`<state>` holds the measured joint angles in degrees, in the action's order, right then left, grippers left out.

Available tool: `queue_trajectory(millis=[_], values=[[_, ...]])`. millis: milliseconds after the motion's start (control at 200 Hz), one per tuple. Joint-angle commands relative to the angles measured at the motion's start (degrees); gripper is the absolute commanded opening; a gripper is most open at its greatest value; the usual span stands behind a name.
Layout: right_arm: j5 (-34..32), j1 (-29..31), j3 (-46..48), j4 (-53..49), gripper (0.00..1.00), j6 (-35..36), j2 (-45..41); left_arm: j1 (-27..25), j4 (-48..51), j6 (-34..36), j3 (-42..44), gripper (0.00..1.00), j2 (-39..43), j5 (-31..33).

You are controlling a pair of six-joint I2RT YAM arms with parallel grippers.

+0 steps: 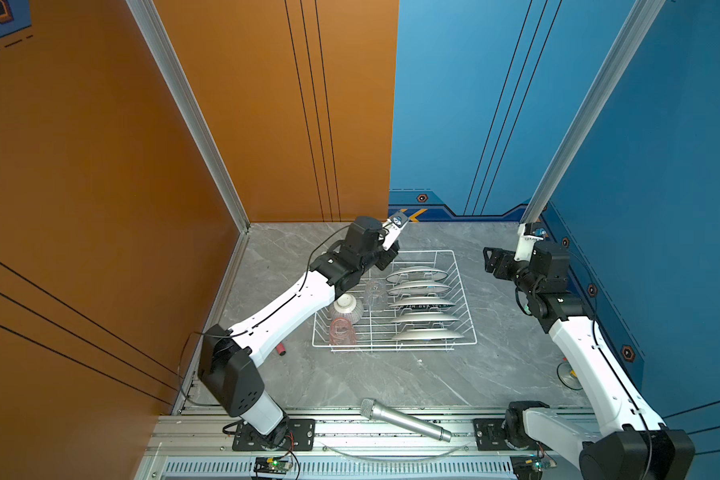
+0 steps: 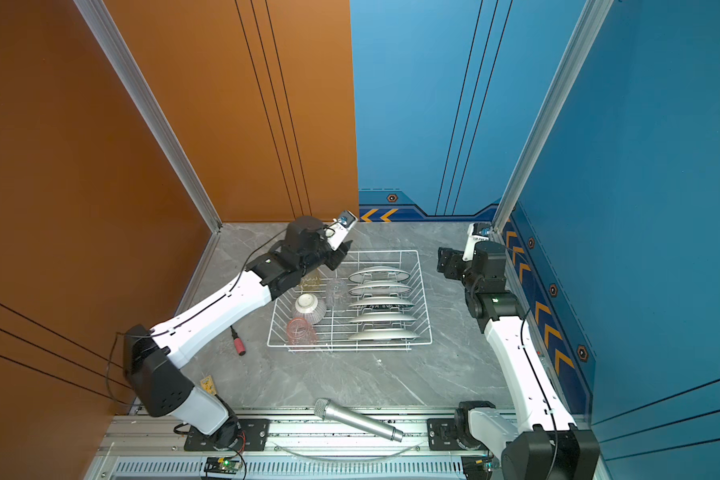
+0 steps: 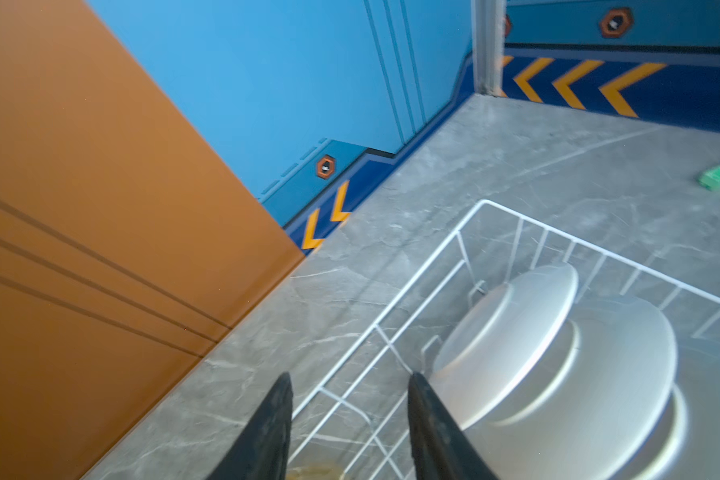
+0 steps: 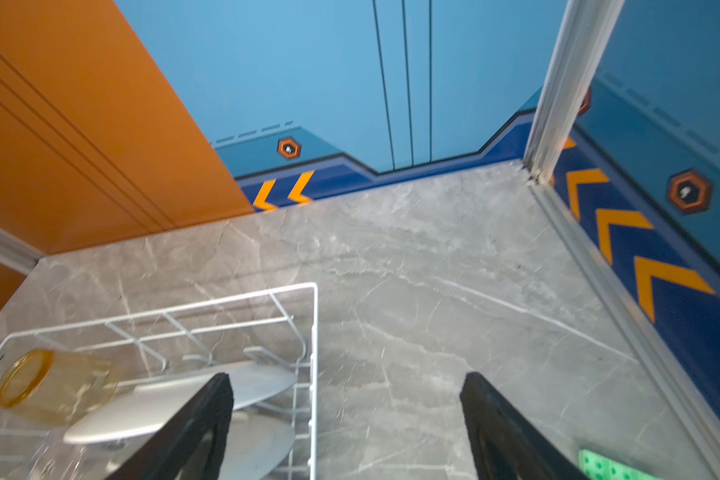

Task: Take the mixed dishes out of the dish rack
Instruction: 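Reach the left gripper over the rack to the farthest plate while raising the right arm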

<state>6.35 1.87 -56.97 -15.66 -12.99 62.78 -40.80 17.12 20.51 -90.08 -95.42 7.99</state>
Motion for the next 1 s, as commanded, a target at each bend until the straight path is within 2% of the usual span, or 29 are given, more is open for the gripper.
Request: queue_trajectory(millis=[0, 65, 170, 436, 991], values=[[4.2, 1.2, -2.3, -7.7, 0.84, -0.9, 0.6, -3.1, 15.5, 6.9, -8.3, 0.39, -5.1, -4.0], [4.5, 1.8, -2.8, -7.6, 0.84, -0.9, 1.0, -4.4, 17.7, 8.7, -10.9, 0.36, -7.5, -3.6], [4.7, 2.0, -2.8, -7.0, 0.83, -0.8, 1.4, -5.5, 18.3, 10.0, -12.4, 0.36, -9.2, -4.7], [5.5, 2.1, -2.0, -5.6, 0.84, -1.3, 1.6, -6.5, 21.1, 10.5, -15.5, 0.42, -12.4, -6.3], [4.8, 2.0, -0.5, -4.0, 0.84, -2.1, -0.6, -5.5, 27.0, 14.4, -26.9, 0.39, -23.8, -4.7]])
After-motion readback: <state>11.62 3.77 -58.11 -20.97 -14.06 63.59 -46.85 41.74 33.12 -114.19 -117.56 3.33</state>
